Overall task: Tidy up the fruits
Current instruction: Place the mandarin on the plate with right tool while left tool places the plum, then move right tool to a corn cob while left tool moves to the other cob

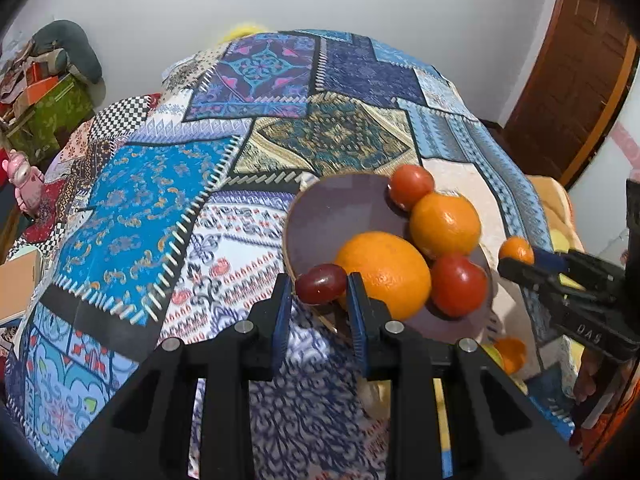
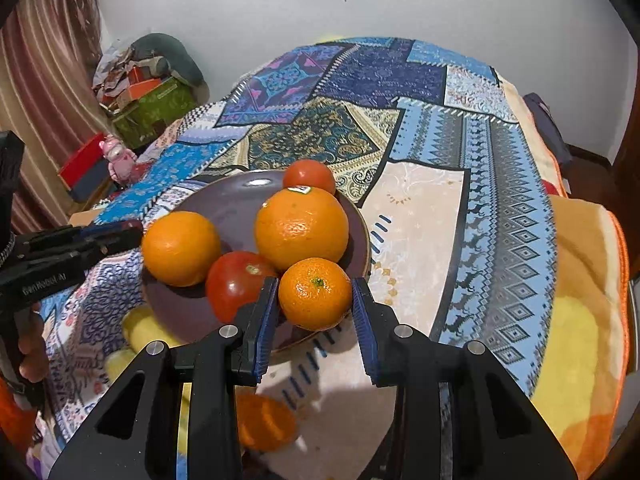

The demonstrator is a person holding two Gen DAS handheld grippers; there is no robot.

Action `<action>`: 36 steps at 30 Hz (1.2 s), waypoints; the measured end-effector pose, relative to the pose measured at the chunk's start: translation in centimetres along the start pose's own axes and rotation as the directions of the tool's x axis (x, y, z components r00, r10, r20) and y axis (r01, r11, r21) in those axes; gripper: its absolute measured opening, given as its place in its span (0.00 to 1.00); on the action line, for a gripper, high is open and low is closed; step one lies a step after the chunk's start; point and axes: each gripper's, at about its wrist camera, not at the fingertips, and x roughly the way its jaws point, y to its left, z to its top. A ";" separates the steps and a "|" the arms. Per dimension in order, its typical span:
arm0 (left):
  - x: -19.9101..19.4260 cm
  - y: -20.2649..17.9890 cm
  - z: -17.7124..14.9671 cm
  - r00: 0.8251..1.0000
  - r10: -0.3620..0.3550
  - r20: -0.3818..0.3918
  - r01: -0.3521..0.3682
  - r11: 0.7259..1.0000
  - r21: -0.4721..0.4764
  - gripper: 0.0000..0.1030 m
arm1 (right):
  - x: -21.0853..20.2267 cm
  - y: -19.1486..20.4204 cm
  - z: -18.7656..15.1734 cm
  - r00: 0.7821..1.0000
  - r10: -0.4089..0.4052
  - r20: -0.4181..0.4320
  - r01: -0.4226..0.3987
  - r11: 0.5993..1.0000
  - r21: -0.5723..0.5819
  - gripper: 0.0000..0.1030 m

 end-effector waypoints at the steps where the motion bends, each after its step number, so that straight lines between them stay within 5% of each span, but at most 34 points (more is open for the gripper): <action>1: 0.2 0.1 0.2 1.000 0.004 0.001 -0.004 1.000 0.000 0.27 | 0.3 -0.1 0.0 1.000 -0.002 -0.005 0.002 1.000 0.001 0.32; 17: 1.5 0.5 1.8 0.999 0.034 0.005 -0.034 0.999 0.027 0.29 | 2.0 0.0 0.0 0.998 0.000 -0.055 -0.001 1.000 -0.014 0.33; 36: -3.4 -0.1 -1.2 1.000 -0.020 0.021 0.019 1.000 0.018 0.53 | -2.8 0.7 -1.6 1.000 -0.015 -0.003 0.015 0.999 -0.034 0.46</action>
